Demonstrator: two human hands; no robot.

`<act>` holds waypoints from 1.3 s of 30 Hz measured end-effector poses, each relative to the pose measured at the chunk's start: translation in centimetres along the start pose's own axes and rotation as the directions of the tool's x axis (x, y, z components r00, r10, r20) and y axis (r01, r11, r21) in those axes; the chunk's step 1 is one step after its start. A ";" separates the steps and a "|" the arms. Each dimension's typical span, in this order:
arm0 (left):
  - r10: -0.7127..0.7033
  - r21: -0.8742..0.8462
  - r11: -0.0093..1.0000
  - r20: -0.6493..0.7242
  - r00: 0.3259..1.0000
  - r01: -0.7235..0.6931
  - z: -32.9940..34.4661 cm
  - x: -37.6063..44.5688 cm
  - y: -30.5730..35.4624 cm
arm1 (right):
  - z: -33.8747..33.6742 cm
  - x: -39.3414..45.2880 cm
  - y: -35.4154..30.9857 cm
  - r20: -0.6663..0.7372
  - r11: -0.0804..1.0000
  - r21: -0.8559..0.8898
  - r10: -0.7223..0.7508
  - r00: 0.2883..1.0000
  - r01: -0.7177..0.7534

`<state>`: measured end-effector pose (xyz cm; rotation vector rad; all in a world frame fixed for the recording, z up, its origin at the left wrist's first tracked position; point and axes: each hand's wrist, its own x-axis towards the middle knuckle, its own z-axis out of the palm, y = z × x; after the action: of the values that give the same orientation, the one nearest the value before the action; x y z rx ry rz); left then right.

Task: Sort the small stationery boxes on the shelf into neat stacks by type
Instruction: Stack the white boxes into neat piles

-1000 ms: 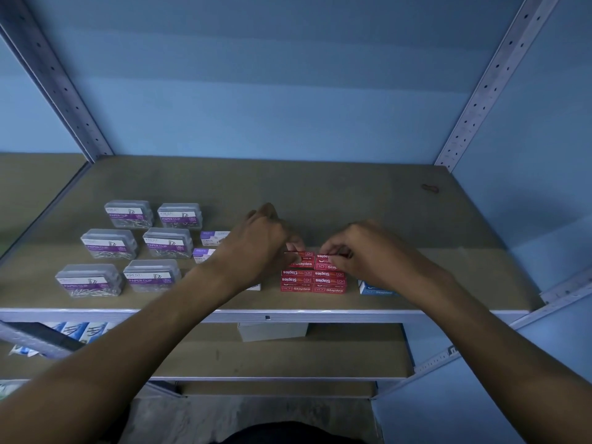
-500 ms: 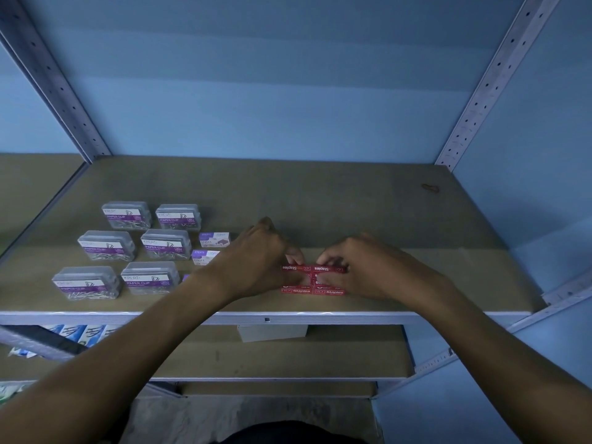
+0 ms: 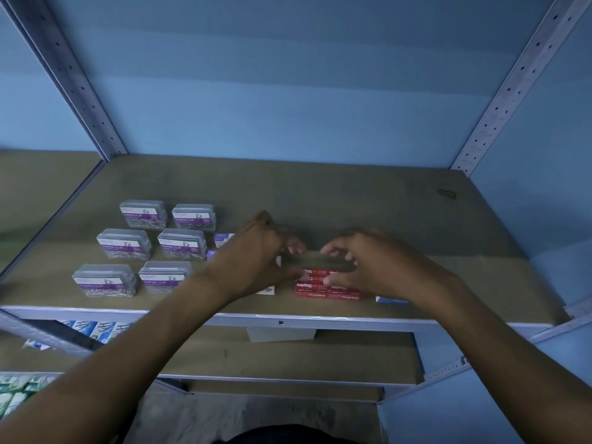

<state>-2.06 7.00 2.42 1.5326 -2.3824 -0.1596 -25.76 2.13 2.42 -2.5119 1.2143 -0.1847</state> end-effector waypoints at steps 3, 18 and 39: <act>-0.073 0.048 0.996 -0.045 0.996 0.075 -2.1 -1.4 -2.5 | 0.2 1.5 -1.8 -0.055 0.998 0.045 -0.036 0.998 0.038; -0.194 0.198 0.964 0.079 0.978 0.175 -3.4 -4.9 -7.8 | 4.7 6.8 -7.7 -0.030 0.999 0.028 -0.038 0.999 0.039; -0.052 0.127 0.991 0.124 0.991 0.037 -3.3 -6.6 -8.1 | 4.3 5.0 -10.2 0.038 0.999 -0.003 -0.031 0.999 0.032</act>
<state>8.54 9.70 2.18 1.6798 -2.4999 -0.1241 -14.01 5.11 1.90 -2.5276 1.1623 -0.1422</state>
